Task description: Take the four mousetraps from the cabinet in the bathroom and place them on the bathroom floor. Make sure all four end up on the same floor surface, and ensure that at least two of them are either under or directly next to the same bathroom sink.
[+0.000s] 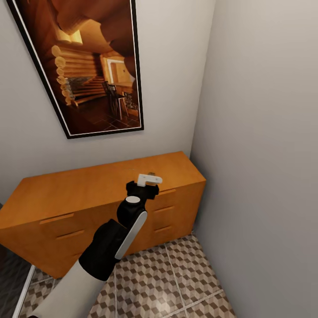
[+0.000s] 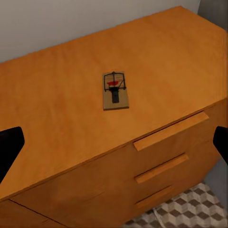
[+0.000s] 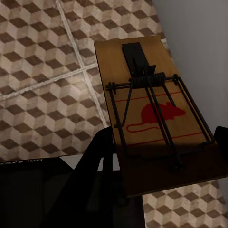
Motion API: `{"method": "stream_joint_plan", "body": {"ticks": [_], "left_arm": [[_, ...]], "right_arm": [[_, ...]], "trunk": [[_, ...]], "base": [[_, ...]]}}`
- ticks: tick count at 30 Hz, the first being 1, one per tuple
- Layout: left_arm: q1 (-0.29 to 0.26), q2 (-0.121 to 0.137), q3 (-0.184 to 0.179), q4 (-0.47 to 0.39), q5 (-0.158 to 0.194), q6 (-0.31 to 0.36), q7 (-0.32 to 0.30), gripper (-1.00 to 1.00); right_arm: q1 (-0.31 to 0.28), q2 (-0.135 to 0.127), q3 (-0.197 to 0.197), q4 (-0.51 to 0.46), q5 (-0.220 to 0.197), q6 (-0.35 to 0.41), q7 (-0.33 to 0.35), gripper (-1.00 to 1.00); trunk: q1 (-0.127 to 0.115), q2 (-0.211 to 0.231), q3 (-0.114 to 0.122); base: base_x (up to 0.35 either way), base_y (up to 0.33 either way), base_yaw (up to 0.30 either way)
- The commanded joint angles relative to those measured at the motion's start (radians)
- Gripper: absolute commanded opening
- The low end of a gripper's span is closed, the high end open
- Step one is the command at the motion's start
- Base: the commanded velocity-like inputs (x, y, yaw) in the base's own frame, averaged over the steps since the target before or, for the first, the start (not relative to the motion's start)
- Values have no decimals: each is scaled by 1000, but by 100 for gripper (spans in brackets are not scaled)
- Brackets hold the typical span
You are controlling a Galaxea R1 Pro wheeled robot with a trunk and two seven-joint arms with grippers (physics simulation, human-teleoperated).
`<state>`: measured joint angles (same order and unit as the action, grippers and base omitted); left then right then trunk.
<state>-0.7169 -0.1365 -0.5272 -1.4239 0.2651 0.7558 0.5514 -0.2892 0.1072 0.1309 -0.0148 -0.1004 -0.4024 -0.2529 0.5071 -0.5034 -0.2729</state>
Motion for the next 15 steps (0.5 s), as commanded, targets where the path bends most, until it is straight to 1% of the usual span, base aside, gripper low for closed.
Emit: {"method": "stream_joint_plan", "body": {"ticks": [1,9,13,15], "left_arm": [[-1,1,-3,0,18,2,10,100],[-1,4,-5,13,67,1,10,100],[-1,5,-5,19,83,1,10,100],[-1,5,-5,19,85,1,10,100]], "right_arm": [[-1,1,9,1,-11,-4,-3,-100],[-1,0,9,1,-11,-4,-3,-100],[-1,0,9,1,-11,-4,-3,-100],[-1,0,9,1,-11,-4,-3,-100]], "trunk": [[0,-2,-2],[0,-2,-2],[0,-2,-2],[0,-2,-2]], "base": [[0,0,0],[0,0,0],[0,0,0],[12,0,0]]}}
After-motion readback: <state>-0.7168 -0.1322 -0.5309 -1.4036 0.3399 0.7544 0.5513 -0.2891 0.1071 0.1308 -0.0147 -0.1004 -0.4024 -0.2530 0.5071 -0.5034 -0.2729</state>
